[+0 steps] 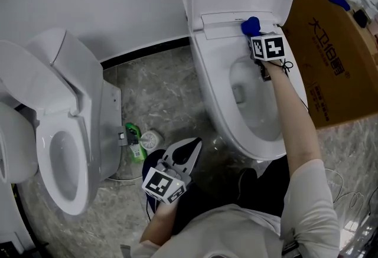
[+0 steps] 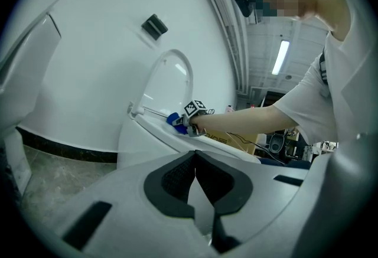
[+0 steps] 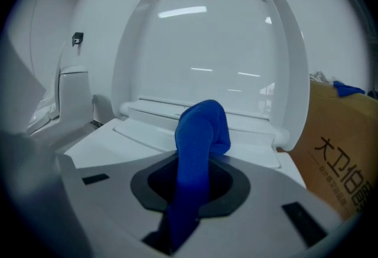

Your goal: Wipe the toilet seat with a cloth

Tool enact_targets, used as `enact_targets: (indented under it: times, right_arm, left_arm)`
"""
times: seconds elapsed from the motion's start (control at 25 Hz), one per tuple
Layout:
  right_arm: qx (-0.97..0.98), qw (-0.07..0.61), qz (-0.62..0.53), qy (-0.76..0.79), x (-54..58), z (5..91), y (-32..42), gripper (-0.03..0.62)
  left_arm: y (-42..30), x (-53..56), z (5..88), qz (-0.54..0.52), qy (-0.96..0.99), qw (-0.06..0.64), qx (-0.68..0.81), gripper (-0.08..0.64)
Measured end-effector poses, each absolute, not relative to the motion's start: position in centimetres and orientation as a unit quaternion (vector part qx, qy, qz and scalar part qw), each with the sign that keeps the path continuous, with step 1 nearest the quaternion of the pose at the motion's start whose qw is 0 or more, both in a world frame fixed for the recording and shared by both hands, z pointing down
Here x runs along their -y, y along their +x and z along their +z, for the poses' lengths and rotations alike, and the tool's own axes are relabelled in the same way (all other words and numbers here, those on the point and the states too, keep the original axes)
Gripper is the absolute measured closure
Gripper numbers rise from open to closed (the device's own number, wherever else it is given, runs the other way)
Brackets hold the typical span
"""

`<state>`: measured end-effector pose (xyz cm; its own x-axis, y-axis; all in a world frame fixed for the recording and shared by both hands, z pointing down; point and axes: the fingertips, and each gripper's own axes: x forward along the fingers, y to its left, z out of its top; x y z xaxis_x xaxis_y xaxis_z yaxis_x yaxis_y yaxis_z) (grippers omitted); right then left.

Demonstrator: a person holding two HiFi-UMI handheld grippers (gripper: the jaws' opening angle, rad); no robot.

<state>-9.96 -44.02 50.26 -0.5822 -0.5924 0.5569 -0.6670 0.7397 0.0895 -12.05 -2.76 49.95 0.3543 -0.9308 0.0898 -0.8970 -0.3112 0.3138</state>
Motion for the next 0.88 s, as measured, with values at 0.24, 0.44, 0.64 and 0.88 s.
enact_targets:
  times: [0.24, 0.44, 0.64, 0.88]
  right_arm:
    - [0.893, 0.268, 0.089, 0.349, 42.6, 50.4, -11.0, 0.538]
    - [0.892, 0.258, 0.098, 0.358, 41.8, 50.4, -11.2, 0.538]
    - [0.898, 0.248, 0.127, 0.341, 40.6, 50.4, -11.9, 0.537]
    - [0.904, 0.243, 0.095, 0.339, 39.1, 50.5, -12.3, 0.538]
  left_arm:
    - [-12.4, 2.3, 49.4, -0.058, 0.804, 0.149, 0.573, 0.555]
    - [-12.5, 1.9, 49.1, -0.059, 0.805, 0.144, 0.572, 0.555]
    - [-12.8, 1.7, 48.7, -0.061, 0.803, 0.145, 0.575, 0.555]
    - [-12.7, 1.8, 48.2, -0.056, 0.807, 0.138, 0.571, 0.555]
